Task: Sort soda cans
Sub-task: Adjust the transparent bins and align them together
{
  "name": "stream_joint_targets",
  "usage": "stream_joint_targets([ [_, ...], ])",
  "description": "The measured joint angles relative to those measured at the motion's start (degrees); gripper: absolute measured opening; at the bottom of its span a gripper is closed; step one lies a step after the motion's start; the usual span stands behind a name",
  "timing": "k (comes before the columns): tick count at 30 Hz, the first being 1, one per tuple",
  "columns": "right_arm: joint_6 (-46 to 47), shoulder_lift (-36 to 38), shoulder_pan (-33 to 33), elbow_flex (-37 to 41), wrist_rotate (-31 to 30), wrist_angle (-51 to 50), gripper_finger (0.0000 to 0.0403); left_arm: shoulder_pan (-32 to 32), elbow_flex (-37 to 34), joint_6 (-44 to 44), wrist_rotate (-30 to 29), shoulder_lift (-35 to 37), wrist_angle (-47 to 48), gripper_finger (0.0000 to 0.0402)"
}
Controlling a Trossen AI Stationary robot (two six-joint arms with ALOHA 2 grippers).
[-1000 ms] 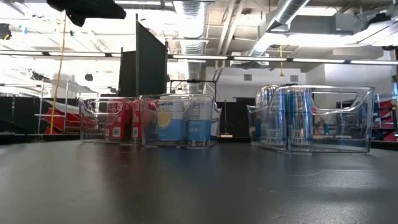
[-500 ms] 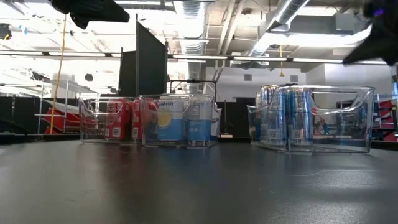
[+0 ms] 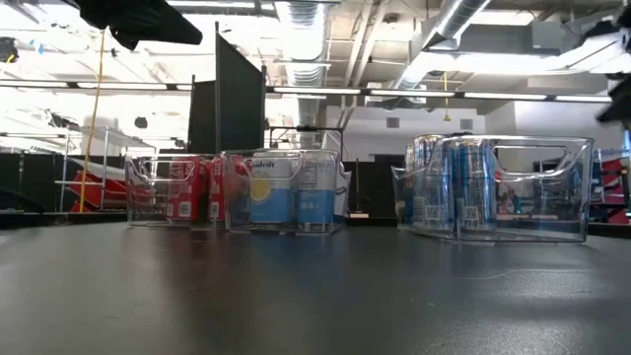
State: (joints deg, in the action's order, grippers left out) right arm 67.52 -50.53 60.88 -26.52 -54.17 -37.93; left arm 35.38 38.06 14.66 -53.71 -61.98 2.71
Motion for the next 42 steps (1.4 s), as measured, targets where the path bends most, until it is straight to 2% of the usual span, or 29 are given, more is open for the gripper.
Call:
stream_joint_targets([
  [6,14.38,-8.79,-2.18,0.04,8.96,-6.86,0.0,0.0,0.0,-0.23,0.04,0.0,0.07,0.0016],
  [10,20.19,-12.73,-4.77,0.04,10.61,-10.63,0.0,0.0,0.0,-0.16,0.07,0.0,0.03,0.0016],
  [15,20.37,-14.76,-8.63,0.04,10.57,-10.2,0.0,0.0,0.0,0.04,0.09,0.0,0.03,0.0016],
  [22,17.57,-15.4,-14.47,0.04,10.0,-8.96,0.0,0.0,0.01,0.04,0.09,0.0,0.01,0.0016],
  [29,9.97,-15.4,-22.38,0.09,7.92,-5.6,0.0,0.0,0.02,-0.03,0.11,0.0,0.31,0.0016],
  [35,1.92,-15.4,-31.48,0.09,7.57,-0.67,0.0,-0.02,0.02,-0.05,0.11,0.0,0.92,0.0016],
  [42,-11.05,-15.4,-41.5,0.09,7.53,10.03,0.0,0.0,0.02,-0.05,0.09,0.0,1.01,0.0016],
])
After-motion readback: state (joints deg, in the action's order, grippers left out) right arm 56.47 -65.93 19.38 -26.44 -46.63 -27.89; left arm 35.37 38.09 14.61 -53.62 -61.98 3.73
